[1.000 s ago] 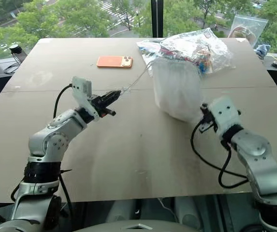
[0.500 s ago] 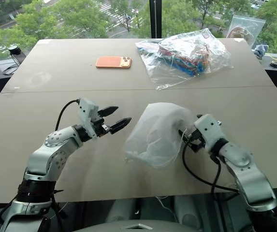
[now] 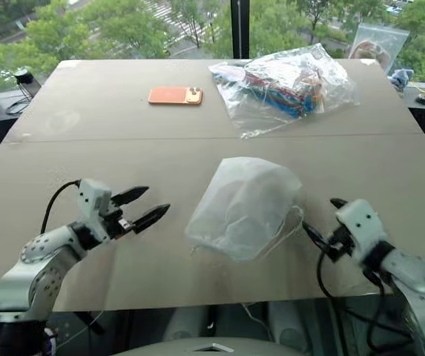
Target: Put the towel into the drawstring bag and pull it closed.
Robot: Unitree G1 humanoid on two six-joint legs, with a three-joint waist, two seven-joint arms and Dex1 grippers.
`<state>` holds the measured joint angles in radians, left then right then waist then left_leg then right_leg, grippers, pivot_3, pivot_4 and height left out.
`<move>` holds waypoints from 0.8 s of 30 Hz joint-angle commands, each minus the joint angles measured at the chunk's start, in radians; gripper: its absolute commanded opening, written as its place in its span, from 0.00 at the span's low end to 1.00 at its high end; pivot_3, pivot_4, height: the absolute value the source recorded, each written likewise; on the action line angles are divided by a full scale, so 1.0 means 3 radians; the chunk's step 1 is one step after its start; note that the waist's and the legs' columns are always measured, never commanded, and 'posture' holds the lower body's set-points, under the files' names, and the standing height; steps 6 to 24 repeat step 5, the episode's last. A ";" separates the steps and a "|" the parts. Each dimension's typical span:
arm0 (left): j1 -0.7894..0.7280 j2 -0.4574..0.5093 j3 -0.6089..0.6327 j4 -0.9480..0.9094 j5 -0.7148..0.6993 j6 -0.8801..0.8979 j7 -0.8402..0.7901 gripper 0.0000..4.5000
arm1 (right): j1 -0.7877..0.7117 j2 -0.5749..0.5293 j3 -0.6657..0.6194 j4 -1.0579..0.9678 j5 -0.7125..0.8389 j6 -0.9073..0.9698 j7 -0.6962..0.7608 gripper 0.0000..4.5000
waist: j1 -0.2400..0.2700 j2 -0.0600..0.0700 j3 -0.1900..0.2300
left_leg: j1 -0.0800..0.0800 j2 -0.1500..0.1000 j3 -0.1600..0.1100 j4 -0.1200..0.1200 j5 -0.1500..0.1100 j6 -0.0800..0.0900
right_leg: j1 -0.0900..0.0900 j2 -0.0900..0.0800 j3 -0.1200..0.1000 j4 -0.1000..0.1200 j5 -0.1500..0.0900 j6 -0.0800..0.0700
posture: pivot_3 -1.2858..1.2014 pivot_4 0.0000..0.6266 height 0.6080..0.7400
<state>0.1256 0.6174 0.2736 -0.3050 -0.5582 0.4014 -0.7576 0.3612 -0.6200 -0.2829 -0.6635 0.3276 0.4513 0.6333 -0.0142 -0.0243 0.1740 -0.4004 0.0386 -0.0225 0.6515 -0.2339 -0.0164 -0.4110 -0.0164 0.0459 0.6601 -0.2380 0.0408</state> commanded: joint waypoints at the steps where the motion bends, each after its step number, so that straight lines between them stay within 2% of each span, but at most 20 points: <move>1: 0.0339 -0.0134 0.0119 -0.0394 -0.0075 -0.0028 0.0126 1.00 | 0.0090 -0.0082 -0.0368 -0.0030 0.0168 -0.0152 0.0190 0.99 | -0.0011 -0.0001 -0.0002 | 0.0003 0.0000 0.0001 0.0001 0.0000 0.0000 | 0.0001 0.0000 0.0001 0.0001 0.0000 0.0000 | 0.52 0.24 1.00; 5: 0.0649 -0.0343 0.0103 -0.0660 -0.0035 -0.0054 0.0321 1.00 | -0.0060 -0.0160 -0.0453 0.0293 0.0178 -0.0279 0.0301 0.99 | -0.0019 -0.0006 -0.0004 | 0.0015 0.0003 0.0018 0.0002 0.0000 0.0000 | 0.0003 0.0001 0.0016 0.0003 0.0000 0.0000 | 0.52 0.24 1.00; 24: 0.0649 -0.0343 0.0103 -0.0660 -0.0035 -0.0054 0.0321 1.00 | -0.0060 -0.0160 -0.0453 0.0293 0.0178 -0.0279 0.0301 0.99 | -0.0019 -0.0006 -0.0004 | 0.0015 0.0003 0.0018 0.0002 0.0000 0.0000 | 0.0003 0.0001 0.0016 0.0003 0.0000 0.0000 | 0.52 0.24 1.00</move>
